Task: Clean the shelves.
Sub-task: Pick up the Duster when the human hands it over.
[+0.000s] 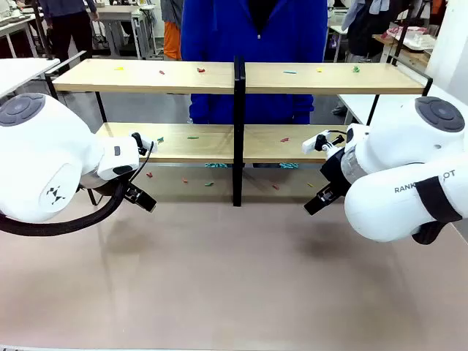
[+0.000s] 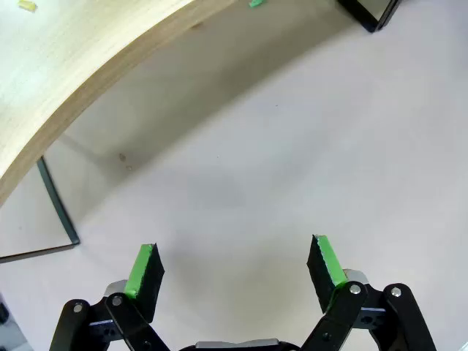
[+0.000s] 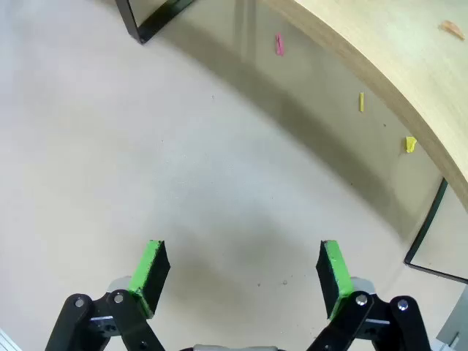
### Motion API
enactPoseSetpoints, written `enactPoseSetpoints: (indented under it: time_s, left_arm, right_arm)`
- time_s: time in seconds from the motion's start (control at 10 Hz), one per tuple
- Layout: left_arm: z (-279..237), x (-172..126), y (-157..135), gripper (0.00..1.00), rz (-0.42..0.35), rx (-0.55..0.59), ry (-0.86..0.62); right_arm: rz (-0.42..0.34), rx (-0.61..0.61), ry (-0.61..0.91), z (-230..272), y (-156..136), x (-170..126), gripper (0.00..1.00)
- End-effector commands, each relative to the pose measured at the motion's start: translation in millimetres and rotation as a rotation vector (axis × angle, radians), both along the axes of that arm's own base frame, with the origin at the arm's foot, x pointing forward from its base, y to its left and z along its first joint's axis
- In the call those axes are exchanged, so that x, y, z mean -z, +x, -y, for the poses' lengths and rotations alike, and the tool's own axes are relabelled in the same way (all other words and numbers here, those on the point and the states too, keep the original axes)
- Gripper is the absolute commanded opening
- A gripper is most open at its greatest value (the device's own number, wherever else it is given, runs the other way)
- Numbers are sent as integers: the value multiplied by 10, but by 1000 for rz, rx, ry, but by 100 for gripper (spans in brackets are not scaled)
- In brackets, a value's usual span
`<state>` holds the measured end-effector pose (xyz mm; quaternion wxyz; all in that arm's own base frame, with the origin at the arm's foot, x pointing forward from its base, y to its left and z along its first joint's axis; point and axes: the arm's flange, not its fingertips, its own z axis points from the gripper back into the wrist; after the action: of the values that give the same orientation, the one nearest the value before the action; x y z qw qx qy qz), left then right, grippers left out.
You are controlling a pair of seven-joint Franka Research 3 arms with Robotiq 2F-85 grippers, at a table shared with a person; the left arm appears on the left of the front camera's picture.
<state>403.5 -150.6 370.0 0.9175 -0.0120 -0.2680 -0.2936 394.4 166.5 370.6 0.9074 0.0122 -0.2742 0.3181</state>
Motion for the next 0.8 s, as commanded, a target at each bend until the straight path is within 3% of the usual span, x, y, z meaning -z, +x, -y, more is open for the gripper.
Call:
enactPoseSetpoints:
  time_s: [0.0,0.7]
  left_arm:
    - [1,-1,0,100,0,0,0]
    - [1,-1,0,100,0,0,0]
  right_arm:
    - [0,0,0,0,0,0,100]
    - [0,0,0,0,0,0,100]
